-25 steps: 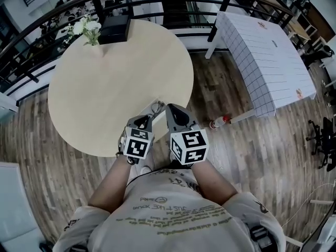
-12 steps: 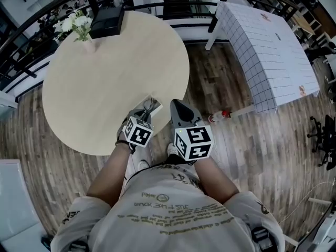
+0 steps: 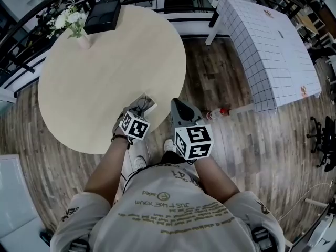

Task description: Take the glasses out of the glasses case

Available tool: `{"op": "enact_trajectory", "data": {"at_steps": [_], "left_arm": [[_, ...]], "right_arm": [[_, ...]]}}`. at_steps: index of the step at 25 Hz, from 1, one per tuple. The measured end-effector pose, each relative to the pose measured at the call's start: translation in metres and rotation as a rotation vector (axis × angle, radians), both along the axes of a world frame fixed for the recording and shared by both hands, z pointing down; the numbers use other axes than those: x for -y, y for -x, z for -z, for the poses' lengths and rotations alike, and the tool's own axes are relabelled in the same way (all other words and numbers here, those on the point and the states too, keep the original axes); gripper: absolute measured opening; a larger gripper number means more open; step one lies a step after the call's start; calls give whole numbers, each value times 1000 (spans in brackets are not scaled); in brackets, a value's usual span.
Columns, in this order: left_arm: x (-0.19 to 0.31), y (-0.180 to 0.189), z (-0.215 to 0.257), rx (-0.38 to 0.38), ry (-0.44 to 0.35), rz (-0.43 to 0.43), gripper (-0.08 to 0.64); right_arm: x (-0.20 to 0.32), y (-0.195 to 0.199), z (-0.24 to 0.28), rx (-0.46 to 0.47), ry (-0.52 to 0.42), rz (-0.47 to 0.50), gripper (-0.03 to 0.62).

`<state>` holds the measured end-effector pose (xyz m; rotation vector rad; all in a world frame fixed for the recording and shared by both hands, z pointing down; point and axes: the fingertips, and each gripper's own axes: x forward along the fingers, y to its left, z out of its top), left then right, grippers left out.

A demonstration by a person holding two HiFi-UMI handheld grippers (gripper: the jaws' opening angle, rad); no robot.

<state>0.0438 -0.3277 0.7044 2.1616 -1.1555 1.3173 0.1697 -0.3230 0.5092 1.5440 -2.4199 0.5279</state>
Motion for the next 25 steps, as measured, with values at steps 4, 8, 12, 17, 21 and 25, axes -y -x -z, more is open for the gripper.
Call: {"op": "enact_trajectory", "data": {"at_steps": [4,8,12,17,21,25], "left_arm": [[6,1,-10,17,25,-3,83],[6,-1,-19,-10,85,3,83],[9,0,-27,16,106,12,83],[12,1,-35,73,117,-12,37],[11,-1,-38,90,138,-35,29],[11,-2,-33,74,120,-37,26]], "right_arm": [[4,-5,-5,-24,-1,20,15],[8,-7,-10,-29,7,42,15],[9,-12,-12,-29,8,63,15],[12,-15,-12,-27,10,91,15],[15,-16,-12,-20,11,112,15],[18,-11,-10,-9,6,127,15]]}}
